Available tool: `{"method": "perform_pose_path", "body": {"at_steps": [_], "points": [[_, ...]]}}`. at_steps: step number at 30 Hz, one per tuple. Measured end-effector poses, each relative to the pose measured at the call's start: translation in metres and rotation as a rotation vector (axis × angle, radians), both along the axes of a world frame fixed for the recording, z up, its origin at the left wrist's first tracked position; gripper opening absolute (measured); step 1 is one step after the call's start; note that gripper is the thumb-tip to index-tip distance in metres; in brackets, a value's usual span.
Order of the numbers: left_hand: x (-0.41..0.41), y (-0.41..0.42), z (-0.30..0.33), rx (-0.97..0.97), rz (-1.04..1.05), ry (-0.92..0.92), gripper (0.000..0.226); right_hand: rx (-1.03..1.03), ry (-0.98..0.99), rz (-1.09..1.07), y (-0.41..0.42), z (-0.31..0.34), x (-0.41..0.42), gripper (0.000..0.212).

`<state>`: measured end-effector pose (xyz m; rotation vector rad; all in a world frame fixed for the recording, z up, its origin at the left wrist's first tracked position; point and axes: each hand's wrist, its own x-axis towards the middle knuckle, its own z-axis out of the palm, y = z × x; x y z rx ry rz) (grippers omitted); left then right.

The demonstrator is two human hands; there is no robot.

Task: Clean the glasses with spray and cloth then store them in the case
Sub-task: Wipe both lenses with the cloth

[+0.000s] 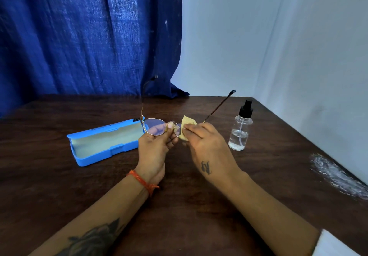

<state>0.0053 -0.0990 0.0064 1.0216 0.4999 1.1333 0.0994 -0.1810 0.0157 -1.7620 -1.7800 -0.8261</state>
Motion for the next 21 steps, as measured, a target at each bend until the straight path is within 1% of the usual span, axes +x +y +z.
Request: {"method": "perform_pose_path", "body": {"at_steps": [6,8,10,15,17,19,20,21], "points": [[0.002,0.001,-0.001,-0.078,0.003,-0.016,0.006,0.046,0.061,-0.005,-0.005,0.002,-0.002,0.025],[0.003,0.000,0.000,-0.077,0.005,-0.027,0.007,0.060,0.057,0.046,-0.005,0.002,-0.005,0.022],[0.003,0.000,0.001,-0.068,0.017,-0.031,0.010,0.072,0.049,0.117,-0.003,0.002,-0.006,0.024],[0.001,0.002,0.001,-0.022,0.021,-0.006,0.009,0.026,0.071,0.254,-0.004,0.003,0.000,0.024],[0.000,0.002,0.001,-0.021,0.019,-0.014,0.011,0.025,0.112,0.246,-0.006,0.005,0.006,0.023],[0.000,0.003,0.002,-0.034,0.026,-0.023,0.010,0.084,0.170,0.194,-0.006,0.007,0.013,0.022],[0.000,0.004,0.002,-0.042,0.029,-0.026,0.008,0.138,0.228,0.161,-0.006,0.008,0.017,0.023],[0.000,0.004,0.002,-0.050,0.030,-0.028,0.007,0.199,0.325,0.137,-0.005,0.009,0.020,0.024]]}}
